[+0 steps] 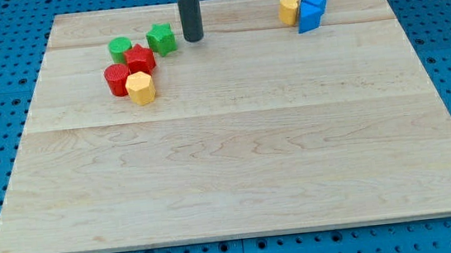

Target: Push the red star and yellow hexagon towards bottom

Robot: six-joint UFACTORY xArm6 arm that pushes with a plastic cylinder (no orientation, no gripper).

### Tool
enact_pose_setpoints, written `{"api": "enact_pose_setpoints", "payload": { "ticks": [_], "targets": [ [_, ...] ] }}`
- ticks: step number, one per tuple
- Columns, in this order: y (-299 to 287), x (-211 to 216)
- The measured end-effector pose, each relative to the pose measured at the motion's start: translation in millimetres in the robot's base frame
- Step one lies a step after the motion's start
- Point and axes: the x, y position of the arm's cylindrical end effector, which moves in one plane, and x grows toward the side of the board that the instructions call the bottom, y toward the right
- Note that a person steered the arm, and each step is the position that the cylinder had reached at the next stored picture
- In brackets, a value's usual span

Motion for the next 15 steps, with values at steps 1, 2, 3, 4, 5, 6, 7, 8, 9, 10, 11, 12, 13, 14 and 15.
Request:
{"api": "enact_pose_setpoints", "payload": {
  "ticks": [1, 2, 3, 4, 5, 6, 7, 8, 9, 10, 11, 12, 13, 14, 15],
  "targets": [
    [-59.5, -17.5],
    [-19.3, 41.4],
    [-12.7, 52.0],
    [-32.9, -0.7],
    [-42.5, -14.9],
    [-42.9, -14.9],
    [-47.7, -14.0],
    [-45.0, -26.7],
    [-38.0, -24.5],
    [-50.8, -38.5],
    [-60.1, -62.7],
    [-91.4, -62.8],
    [-89.6, -59.7],
    [-119.6, -62.9],
    [-119.8, -64.1]
  ]
}}
